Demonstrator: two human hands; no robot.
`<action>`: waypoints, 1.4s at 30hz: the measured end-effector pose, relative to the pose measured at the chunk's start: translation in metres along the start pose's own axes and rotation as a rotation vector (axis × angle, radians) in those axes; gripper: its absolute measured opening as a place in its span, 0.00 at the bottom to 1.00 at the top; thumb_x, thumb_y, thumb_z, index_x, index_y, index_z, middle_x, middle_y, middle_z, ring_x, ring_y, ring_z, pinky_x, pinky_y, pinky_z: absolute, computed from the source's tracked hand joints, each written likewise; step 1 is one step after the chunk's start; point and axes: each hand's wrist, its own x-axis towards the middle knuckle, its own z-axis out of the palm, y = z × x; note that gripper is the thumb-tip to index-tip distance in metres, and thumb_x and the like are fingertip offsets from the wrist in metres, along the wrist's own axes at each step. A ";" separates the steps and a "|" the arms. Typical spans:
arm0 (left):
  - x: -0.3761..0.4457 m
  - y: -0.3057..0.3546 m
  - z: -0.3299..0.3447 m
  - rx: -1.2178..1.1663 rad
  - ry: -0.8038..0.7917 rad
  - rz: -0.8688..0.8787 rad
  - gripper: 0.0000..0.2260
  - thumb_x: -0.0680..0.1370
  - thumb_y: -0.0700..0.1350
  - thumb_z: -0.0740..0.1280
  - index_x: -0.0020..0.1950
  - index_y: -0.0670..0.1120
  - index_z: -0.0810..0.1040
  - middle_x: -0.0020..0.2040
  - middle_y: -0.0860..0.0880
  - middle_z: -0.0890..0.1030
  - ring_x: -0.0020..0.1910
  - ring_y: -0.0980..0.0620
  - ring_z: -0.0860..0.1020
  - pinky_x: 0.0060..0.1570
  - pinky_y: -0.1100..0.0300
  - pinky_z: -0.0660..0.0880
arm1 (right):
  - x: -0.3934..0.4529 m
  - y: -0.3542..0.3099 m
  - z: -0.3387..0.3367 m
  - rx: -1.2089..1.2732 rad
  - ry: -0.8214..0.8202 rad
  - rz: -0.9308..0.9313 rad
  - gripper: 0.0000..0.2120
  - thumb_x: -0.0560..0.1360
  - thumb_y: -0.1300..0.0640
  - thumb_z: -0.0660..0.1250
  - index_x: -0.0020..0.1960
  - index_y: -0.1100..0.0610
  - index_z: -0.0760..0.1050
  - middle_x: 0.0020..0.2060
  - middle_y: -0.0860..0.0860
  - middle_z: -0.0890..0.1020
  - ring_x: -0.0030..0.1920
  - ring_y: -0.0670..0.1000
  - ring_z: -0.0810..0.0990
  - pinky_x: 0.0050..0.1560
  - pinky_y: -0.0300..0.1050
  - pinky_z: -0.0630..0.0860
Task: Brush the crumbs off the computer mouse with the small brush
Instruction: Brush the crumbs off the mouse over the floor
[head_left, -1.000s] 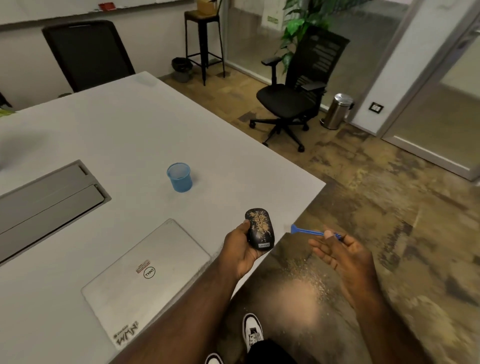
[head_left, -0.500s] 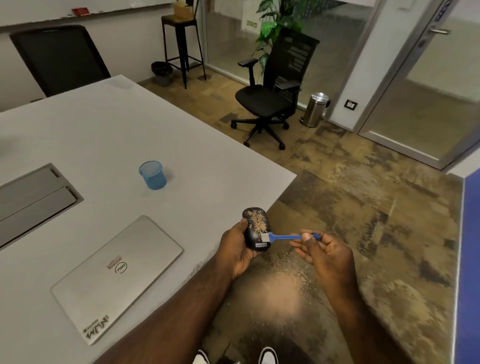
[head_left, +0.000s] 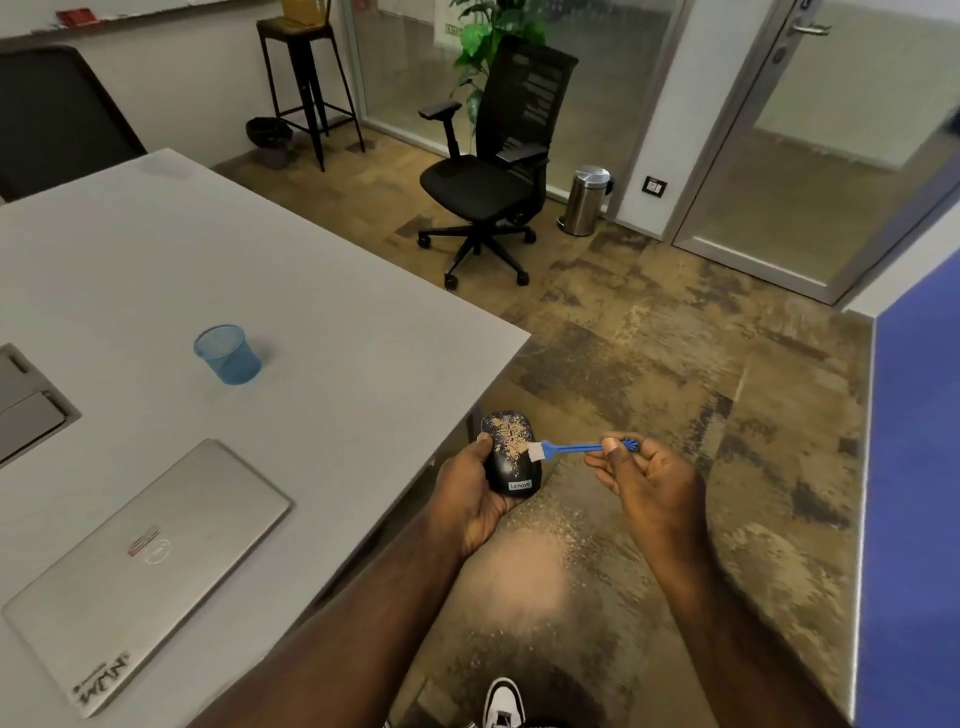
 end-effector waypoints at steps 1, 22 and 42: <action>0.002 -0.003 0.004 0.002 -0.004 -0.007 0.14 0.83 0.46 0.54 0.56 0.39 0.74 0.50 0.39 0.82 0.49 0.43 0.80 0.51 0.42 0.76 | 0.005 0.001 -0.005 -0.012 0.011 -0.002 0.05 0.79 0.62 0.67 0.51 0.55 0.81 0.40 0.52 0.87 0.42 0.46 0.87 0.43 0.36 0.82; 0.017 -0.029 0.050 0.078 -0.040 -0.042 0.17 0.84 0.47 0.53 0.64 0.39 0.72 0.53 0.40 0.80 0.49 0.44 0.80 0.48 0.44 0.77 | 0.027 -0.002 -0.064 -0.017 0.101 -0.010 0.06 0.79 0.61 0.68 0.55 0.60 0.80 0.40 0.52 0.87 0.42 0.47 0.88 0.42 0.36 0.82; 0.022 -0.036 0.055 0.042 -0.060 -0.085 0.20 0.83 0.50 0.52 0.68 0.38 0.70 0.66 0.35 0.75 0.62 0.36 0.75 0.50 0.45 0.76 | 0.028 -0.009 -0.076 0.005 0.152 -0.016 0.05 0.79 0.61 0.68 0.49 0.52 0.80 0.40 0.51 0.87 0.41 0.46 0.87 0.44 0.38 0.83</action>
